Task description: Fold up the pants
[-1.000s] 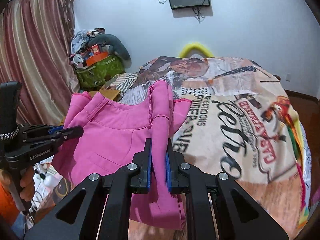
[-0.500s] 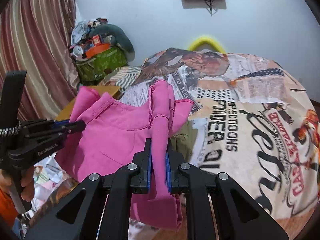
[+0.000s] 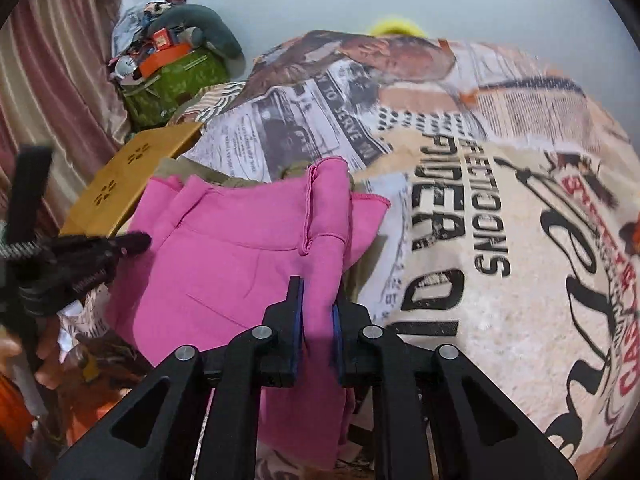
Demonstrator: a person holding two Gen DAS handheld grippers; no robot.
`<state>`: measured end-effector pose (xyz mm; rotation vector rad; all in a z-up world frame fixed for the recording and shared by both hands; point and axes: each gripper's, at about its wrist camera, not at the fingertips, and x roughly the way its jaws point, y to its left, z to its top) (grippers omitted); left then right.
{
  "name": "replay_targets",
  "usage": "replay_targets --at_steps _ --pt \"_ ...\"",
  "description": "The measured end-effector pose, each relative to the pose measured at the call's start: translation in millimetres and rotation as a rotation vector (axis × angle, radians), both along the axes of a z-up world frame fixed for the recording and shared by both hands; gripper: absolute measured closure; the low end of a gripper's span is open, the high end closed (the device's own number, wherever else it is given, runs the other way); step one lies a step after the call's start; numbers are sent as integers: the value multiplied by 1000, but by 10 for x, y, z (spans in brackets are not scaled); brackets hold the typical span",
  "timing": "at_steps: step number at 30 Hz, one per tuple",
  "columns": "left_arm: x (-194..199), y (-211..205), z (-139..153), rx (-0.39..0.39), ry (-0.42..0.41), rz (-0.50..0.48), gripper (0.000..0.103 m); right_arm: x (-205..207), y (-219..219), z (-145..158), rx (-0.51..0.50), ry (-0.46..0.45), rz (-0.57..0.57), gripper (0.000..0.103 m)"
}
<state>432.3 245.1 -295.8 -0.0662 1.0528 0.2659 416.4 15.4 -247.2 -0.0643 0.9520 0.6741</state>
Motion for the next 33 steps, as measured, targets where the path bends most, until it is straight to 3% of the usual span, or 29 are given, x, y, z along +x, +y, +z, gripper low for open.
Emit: replay_targets --at_steps 3,5,7,10,12,15,27,33 --pt "-47 -32 -28 24 -10 -14 99 -24 -8 19 -36 -11 4 80" --pt "-74 -44 -5 27 -1 -21 98 -65 -18 54 -80 -24 -1 67" --pt "-88 -45 39 18 7 -22 96 -83 -53 85 -88 -24 2 63" --pt "-185 -63 213 -14 -5 -26 83 -133 -146 196 -72 -26 -13 63" --pt "-282 -101 381 -16 -36 -31 64 -172 -214 340 -41 -36 -20 63" --pt "-485 -202 775 27 -110 -40 55 -270 -291 642 7 -78 -23 63" --pt "-1466 -756 2318 57 -390 -117 52 -1120 -595 1984 229 -318 24 63" --pt "-2140 -1100 2815 88 -532 -152 52 -1763 -806 2426 289 -460 32 63"
